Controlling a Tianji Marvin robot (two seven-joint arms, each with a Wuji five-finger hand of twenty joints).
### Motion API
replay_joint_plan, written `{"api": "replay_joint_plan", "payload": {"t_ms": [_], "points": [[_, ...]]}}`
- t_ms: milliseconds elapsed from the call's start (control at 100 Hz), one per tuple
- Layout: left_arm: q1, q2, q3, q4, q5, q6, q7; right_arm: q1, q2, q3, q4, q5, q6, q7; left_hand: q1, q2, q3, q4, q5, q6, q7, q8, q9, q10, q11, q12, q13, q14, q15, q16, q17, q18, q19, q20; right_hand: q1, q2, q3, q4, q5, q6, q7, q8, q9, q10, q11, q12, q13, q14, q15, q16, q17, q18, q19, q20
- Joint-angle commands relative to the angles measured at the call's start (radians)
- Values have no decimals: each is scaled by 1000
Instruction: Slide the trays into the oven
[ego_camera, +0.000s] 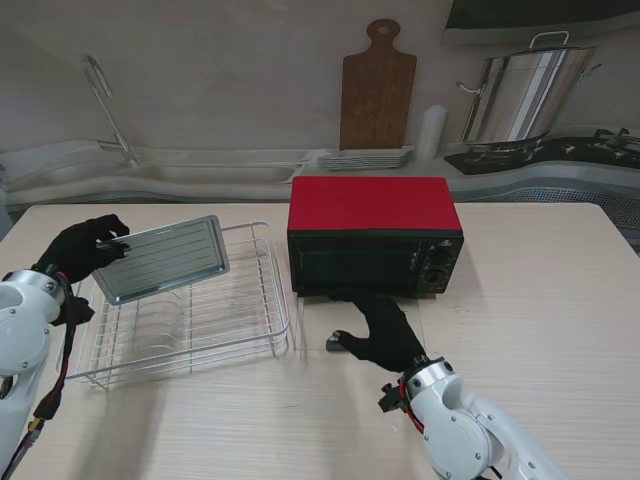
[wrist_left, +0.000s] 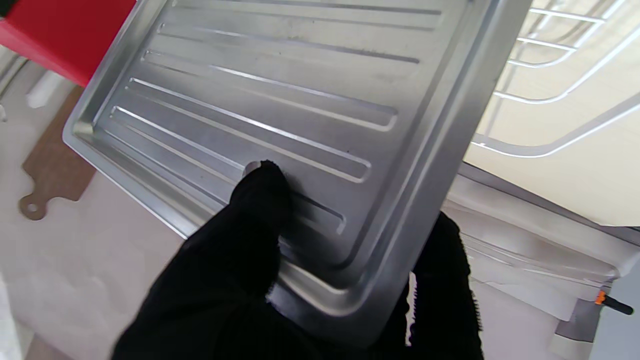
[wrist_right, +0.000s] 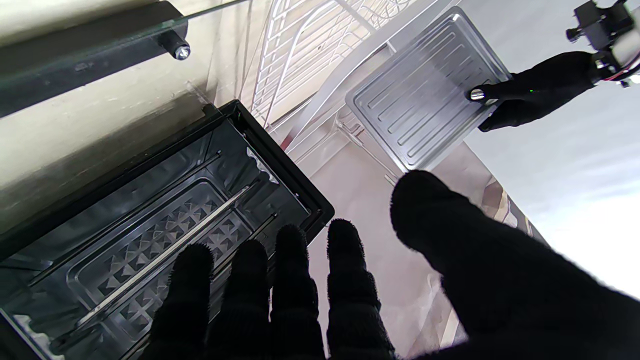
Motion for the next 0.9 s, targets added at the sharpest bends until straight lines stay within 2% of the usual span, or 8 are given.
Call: {"api": "replay_joint_plan", "payload": {"t_ms": [0, 260, 330, 470, 750, 890], "points": [[25, -7, -6, -44, -7, -7, -18, -5, -11, -4, 5, 2, 3, 11, 135, 107, 220, 92, 160, -143, 250, 191, 48, -40, 185, 69, 55, 1, 68, 30, 2, 46, 51, 30, -34, 2, 4, 39, -3, 3, 5, -16, -16, -24, 16, -7, -30, -25, 2, 1, 4, -41, 23, 16], [119, -8, -24, -179, -90, -38, -48, -1, -20, 1, 10, 26, 9, -15, 126, 104, 232, 97, 161, -143, 247, 196, 55, -37, 182, 71, 62, 3, 68, 32, 8, 49, 53, 33, -25, -12, 32, 49, -17, 8, 11, -12, -16, -18, 30, 0, -14, -12, 23, 12, 30, -23, 56, 34], [144, -9, -26, -212, -108, -47, -54, 2, -24, -2, 13, 34, 11, -25, 126, 102, 235, 98, 161, -143, 247, 197, 56, -35, 181, 71, 64, 3, 69, 32, 10, 50, 53, 34, -41, -18, 25, 42, -30, 17, 19, -10, -18, -1, 57, 11, 10, 33, 80, 43, 92, 44, 140, 79], [188, -9, -24, -273, -131, -56, -63, 14, -35, -17, 24, 65, 13, -51, 122, 101, 240, 99, 161, -139, 244, 197, 58, -36, 179, 72, 68, 4, 69, 32, 15, 51, 55, 35, -71, -51, 24, 24, -66, 43, 50, 0, -49, 25, 130, 38, 19, 68, 173, 95, 166, 72, 248, 145], [242, -8, -5, -366, -155, -69, -79, 49, -60, -66, 61, 115, 15, -112, 115, 97, 250, 102, 162, -139, 243, 199, 62, -33, 175, 74, 73, 5, 68, 32, 20, 54, 56, 37, -75, -64, 9, 10, -113, 44, 86, 10, -87, 23, 162, 45, 4, 64, 176, 96, 162, 70, 230, 145], [244, -4, 17, -387, -170, -71, -96, 47, -65, -77, 58, 144, -2, -116, 113, 96, 254, 103, 161, -138, 240, 198, 64, -32, 171, 74, 73, 5, 68, 32, 21, 55, 56, 37, -75, -64, -8, 5, -111, 46, 91, 10, -84, 24, 165, 44, 8, 64, 175, 96, 159, 66, 224, 143]]}}
